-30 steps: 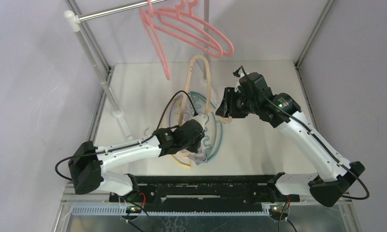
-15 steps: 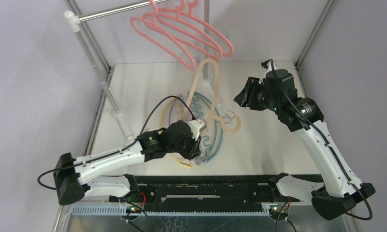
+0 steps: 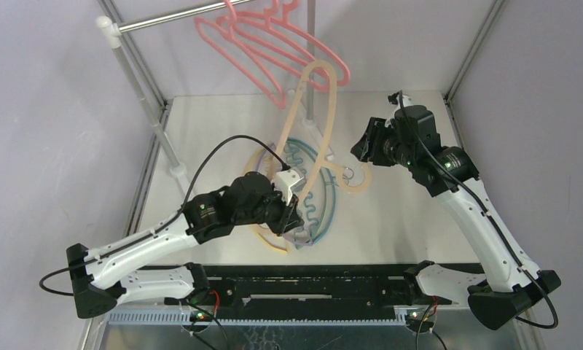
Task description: Organize the hangers
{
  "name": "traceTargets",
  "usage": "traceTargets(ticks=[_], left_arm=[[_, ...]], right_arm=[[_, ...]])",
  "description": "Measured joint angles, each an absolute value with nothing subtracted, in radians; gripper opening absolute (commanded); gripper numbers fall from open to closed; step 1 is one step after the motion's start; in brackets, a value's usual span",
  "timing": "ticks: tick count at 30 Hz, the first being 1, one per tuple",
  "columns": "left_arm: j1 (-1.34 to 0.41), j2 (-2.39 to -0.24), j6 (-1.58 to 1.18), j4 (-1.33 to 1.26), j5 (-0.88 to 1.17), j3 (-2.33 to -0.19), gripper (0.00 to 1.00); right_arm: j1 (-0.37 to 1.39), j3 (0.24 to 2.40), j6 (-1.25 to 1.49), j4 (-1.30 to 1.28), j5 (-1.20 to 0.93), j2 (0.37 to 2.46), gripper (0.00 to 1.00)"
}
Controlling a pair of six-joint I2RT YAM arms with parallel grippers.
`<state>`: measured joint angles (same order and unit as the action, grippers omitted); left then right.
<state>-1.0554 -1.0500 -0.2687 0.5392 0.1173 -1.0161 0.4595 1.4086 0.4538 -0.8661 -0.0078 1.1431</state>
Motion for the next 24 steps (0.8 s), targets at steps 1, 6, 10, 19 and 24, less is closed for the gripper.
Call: traceTargets(ticks=[1,6,10,19,24], left_arm=[[-1.055,-1.05,-0.262,0.54,0.112,-1.019,0.0],[-1.055,-1.026,-0.261,0.54,0.05,-1.019,0.0],[-1.042,-0.972,-0.265,0.523,-0.01,-1.019,0.0],[-0.917,-0.827,-0.341,0.447,-0.047,-0.934,0.0],[-0.82,-0.781,-0.375,0.438,-0.002,-0.873,0.0]], right_arm=[[0.459,1.409,0.452,-0.864,-0.008,1.143,0.54],[0.459,1.409,0.449,-0.863,-0.002,1.143,0.54],[0.459,1.409,0.447,-0.862,-0.001,1.145,0.54],[0.459,1.409,0.434,-0.855,-0.002,1.174,0.53],[0.459,1.409,0.428,-0.854,-0.001,1.178,0.53]])
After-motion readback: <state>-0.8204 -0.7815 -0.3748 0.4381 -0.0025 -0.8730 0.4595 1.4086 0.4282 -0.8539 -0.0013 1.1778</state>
